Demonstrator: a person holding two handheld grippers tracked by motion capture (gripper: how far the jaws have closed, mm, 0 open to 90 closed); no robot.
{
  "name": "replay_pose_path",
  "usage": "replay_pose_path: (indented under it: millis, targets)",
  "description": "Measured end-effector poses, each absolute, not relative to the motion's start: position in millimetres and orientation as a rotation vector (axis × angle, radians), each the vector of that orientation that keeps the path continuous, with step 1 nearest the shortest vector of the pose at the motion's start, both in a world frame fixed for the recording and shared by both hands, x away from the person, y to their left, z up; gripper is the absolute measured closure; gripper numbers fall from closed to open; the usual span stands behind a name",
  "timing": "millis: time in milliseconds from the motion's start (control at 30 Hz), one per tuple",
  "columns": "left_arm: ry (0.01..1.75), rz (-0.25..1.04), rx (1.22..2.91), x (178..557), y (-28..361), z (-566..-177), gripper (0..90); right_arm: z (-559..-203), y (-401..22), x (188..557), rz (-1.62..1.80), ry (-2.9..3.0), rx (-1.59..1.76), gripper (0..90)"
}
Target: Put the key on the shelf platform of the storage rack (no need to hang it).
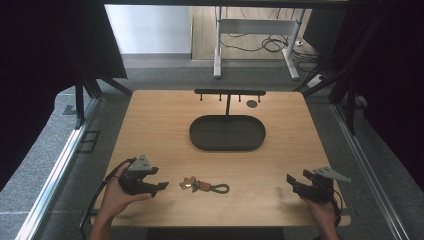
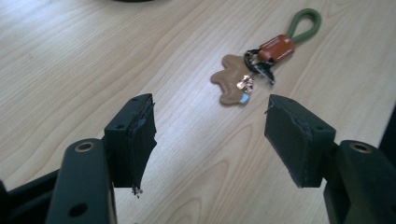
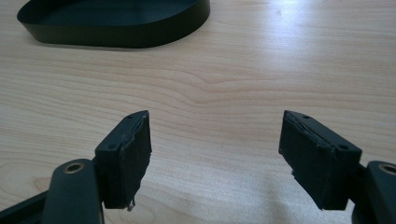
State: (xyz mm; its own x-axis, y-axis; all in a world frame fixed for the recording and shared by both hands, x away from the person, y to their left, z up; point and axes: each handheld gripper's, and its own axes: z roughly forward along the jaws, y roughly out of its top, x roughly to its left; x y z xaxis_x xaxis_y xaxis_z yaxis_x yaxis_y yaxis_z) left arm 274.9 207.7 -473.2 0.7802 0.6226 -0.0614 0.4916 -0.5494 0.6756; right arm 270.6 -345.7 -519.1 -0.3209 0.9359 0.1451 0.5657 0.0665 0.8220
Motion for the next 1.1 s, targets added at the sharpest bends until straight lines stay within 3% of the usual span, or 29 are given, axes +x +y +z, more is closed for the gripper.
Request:
replay_pose_path:
  millis: [1100]
  targets:
    - [0.447,0.167,2.545,311,132,-426,37.5,-526,-343,271,1.136,1.964,1.496,26.6]
